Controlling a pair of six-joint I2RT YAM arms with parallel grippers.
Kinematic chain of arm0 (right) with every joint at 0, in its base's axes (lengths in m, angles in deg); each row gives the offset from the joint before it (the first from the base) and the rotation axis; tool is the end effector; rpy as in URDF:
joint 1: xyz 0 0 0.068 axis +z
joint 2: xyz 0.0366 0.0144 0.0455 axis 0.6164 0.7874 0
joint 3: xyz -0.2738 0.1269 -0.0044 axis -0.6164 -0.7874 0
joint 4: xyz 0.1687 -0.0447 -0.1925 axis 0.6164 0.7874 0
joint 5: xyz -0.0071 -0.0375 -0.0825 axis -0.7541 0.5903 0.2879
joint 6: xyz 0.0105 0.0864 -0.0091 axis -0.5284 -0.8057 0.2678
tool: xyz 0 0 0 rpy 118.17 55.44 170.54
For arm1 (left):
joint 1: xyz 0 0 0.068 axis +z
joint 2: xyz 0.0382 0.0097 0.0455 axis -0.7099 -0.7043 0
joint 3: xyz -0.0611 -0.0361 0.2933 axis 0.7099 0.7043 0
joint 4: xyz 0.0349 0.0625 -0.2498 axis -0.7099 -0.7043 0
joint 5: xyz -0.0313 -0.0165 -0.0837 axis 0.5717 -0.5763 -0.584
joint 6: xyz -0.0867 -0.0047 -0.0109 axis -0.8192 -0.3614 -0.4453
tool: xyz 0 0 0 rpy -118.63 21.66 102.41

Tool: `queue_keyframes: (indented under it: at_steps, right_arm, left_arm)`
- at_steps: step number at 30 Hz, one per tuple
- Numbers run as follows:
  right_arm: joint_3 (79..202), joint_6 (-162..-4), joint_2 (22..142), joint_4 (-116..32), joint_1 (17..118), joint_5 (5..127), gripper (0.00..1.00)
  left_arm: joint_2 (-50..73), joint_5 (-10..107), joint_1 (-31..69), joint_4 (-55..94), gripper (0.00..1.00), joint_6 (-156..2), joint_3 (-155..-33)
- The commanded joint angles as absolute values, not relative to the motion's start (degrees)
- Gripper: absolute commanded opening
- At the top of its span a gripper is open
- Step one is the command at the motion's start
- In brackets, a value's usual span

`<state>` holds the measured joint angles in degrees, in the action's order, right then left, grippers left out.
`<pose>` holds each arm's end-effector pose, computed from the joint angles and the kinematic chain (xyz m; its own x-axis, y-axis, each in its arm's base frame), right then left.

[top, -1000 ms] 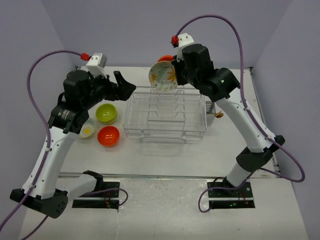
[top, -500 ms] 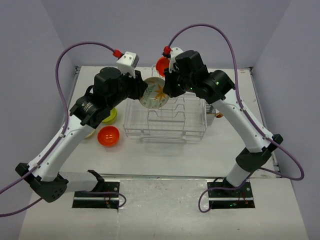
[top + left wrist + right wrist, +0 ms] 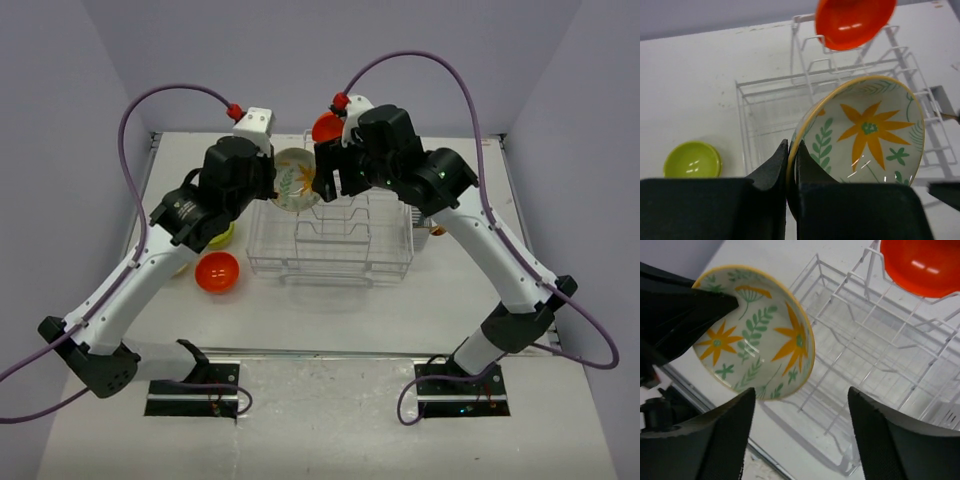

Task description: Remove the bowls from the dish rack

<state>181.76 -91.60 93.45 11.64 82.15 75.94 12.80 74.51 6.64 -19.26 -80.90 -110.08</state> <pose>0.2617 0.2494 0.4859 -0.5260 -0.1383 -0.8392 -0.5513 0.8067 0.2126 0.2459 -0.1657 0.4590 -0.3849 -0.0255 -0.9226 0.2783 0.9499 -0.1423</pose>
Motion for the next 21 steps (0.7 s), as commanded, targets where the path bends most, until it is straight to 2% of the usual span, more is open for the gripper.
queue_keyframes:
  at_steps: [1, 3, 4, 5, 7, 11, 13, 16, 21]
  right_arm:
    - [179.9, -91.9, 87.8, 8.3, 83.0, 78.0, 0.86]
    - [178.2, -91.7, 86.4, 8.2, 82.5, 79.7, 0.87]
    - [177.1, -91.6, 84.7, 8.0, 82.4, 80.8, 0.87]
    - [174.9, -91.5, 83.8, 7.7, 82.4, 80.8, 0.88]
    - [172.5, -91.4, 82.0, 6.4, 82.3, 79.7, 0.89]
    - [167.0, -91.1, 77.9, 4.6, 82.3, 78.8, 0.92]
    - [165.5, -90.8, 75.7, 4.2, 82.3, 78.8, 0.95]
    - [161.9, -90.3, 72.1, 2.5, 82.3, 78.3, 0.99]
    - [157.7, -89.9, 67.7, 1.8, 82.3, 79.3, 0.99]
  left_arm:
    - [13.7, 93.3, 9.4, -25.1, 0.00, -89.5, -114.5]
    - [14.7, 92.2, 15.1, -27.2, 0.00, -94.2, -114.8]
    - [16.6, 87.4, 19.2, -27.5, 0.00, -95.2, -113.3]
    - [17.9, 85.6, 26.9, -27.1, 0.00, -96.3, -112.1]
    - [21.9, 83.3, 35.0, -26.2, 0.00, -98.7, -107.6]
    - [24.8, 83.2, 44.9, -25.7, 0.00, -104.5, -99.5]
    - [25.0, 75.2, 52.7, -23.8, 0.00, -105.6, -95.7]
    - [24.6, 72.8, 59.1, -21.9, 0.00, -108.4, -89.7]
    - [23.2, 74.4, 63.5, -19.9, 0.00, -113.8, -82.2]
